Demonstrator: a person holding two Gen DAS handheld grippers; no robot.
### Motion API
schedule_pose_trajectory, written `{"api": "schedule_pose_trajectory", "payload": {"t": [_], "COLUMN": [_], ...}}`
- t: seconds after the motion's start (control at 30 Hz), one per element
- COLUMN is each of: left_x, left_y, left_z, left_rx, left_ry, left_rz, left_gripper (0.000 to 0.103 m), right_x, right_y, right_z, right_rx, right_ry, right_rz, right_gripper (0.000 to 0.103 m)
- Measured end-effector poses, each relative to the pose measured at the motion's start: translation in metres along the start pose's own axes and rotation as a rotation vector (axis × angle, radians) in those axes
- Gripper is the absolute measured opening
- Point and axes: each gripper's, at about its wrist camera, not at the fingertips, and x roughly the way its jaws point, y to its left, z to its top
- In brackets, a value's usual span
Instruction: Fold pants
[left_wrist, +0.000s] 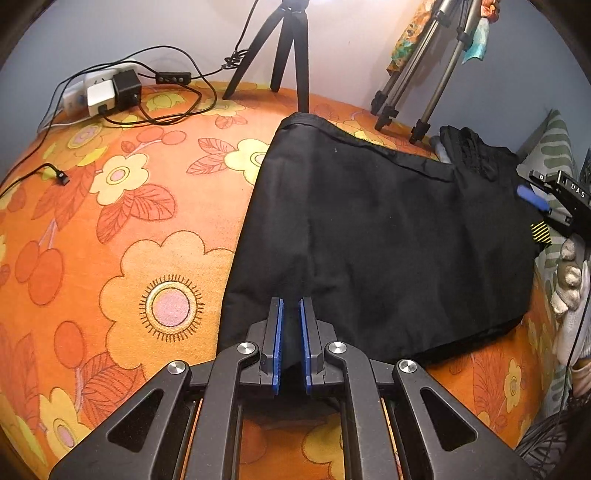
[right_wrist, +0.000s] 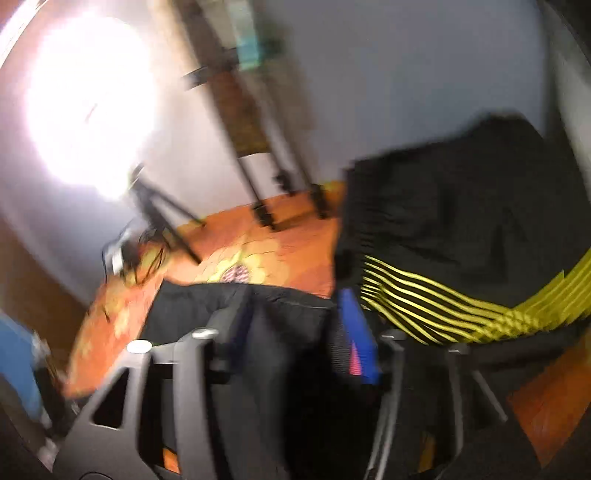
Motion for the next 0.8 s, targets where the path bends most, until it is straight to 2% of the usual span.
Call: {"api": "schedule_pose_trajectory", "payload": {"t": [0.07, 0.17, 0.23, 0.3, 0.33, 0.4, 0.43, 0.57, 0.63, 0.73, 0.8], "left_x": [0.0, -0.003, -0.008, -0.013, -0.015, -0.016, -0.015, -0.007, -0.001, 0.017, 0.033], "left_y": [0.001, -0.002, -0.011, -0.026, -0.037, -0.066, -0.077, -0.149, -0.188, -0.24, -0.255], "left_z": [0.001, 0.005, 0.009, 0.016, 0.02, 0.025, 0.027, 0.044, 0.051, 0.059, 0.062], "left_rx": [-0.008, -0.011, -0.002, 0.014, 0.027, 0.067, 0.079, 0.155, 0.217, 0.317, 0.34], "left_ry": [0.001, -0.009, -0.027, -0.044, -0.051, -0.044, -0.043, -0.039, -0.043, -0.039, -0.03], "left_rz": [-0.004, -0.002, -0.03, -0.064, -0.089, -0.158, -0.177, -0.26, -0.277, -0.246, -0.209], "left_gripper": [0.007, 0.007, 0.007, 0.007, 0.008, 0.026, 0.038, 0.04, 0.047, 0.05, 0.05], "right_x": [0.002, 0.006, 0.008, 0.007, 0.004, -0.006, -0.01, -0.033, -0.04, -0.051, -0.057], "right_y": [-0.014, -0.022, -0.023, -0.024, -0.025, -0.031, -0.032, -0.039, -0.045, -0.06, -0.07], "right_z": [0.001, -0.003, -0.009, -0.012, -0.014, -0.013, -0.012, -0.009, -0.008, -0.006, -0.004], "right_rx": [0.058, 0.079, 0.089, 0.095, 0.103, 0.106, 0.098, 0.053, 0.048, 0.06, 0.08], "right_ry": [0.041, 0.108, 0.148, 0.16, 0.16, 0.145, 0.134, 0.098, 0.097, 0.08, 0.073], "right_rz": [0.042, 0.107, 0.143, 0.144, 0.141, 0.133, 0.121, 0.075, 0.068, 0.056, 0.062], "right_gripper": [0.055, 0.055, 0.055, 0.055, 0.055, 0.055, 0.055, 0.055, 0.055, 0.055, 0.055]}}
